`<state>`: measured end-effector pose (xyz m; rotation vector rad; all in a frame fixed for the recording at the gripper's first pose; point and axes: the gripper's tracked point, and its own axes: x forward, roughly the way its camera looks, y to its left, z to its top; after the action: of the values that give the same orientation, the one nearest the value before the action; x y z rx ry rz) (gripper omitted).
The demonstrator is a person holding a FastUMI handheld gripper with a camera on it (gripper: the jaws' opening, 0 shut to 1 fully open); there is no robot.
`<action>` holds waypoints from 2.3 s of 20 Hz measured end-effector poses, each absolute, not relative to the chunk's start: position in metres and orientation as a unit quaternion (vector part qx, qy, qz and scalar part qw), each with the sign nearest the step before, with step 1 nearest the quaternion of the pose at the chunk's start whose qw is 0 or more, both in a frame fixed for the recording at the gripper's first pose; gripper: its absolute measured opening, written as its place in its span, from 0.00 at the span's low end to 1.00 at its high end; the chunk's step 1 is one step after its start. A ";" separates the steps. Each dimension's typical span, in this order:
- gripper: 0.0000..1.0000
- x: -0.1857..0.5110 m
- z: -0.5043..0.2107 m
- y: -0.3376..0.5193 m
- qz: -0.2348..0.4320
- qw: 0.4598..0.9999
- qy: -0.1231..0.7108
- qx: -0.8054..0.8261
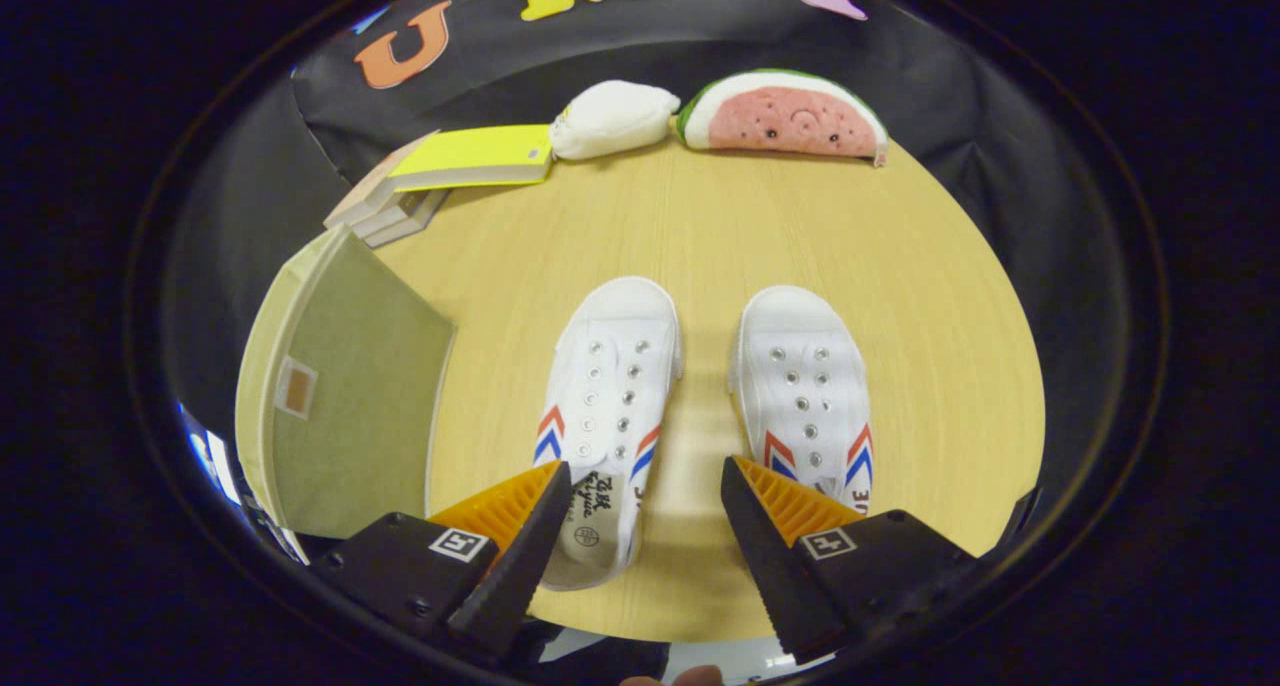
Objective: Open the storage box then place both shoes into the box .Put the left shoe in first, then the right shoe, with the right side of both shoes facing outward in a uniform manner.
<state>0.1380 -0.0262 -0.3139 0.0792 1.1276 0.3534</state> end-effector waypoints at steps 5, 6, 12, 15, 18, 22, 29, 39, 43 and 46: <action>0.95 0.148 -0.334 -0.019 0.168 0.805 0.568 0.044; 0.95 0.149 -0.336 -0.016 0.172 0.799 0.574 0.045; 0.50 0.146 -0.338 -0.002 0.199 0.780 0.591 0.054; 0.11 0.145 -0.336 -0.001 0.188 0.781 0.590 0.080; 0.06 0.136 -0.328 0.003 0.187 0.778 0.590 0.109; 0.06 0.110 -0.298 0.009 0.179 0.783 0.580 0.139; 0.05 0.062 -0.179 0.029 0.188 0.812 0.530 0.155; 0.06 0.030 -0.068 0.160 0.246 0.826 0.484 0.150; 0.06 0.030 -0.087 0.220 0.260 0.811 0.505 0.140; 0.05 0.029 -0.117 0.251 0.255 0.800 0.529 0.122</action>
<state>0.0290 0.2506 -0.1170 0.2627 1.1351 0.5470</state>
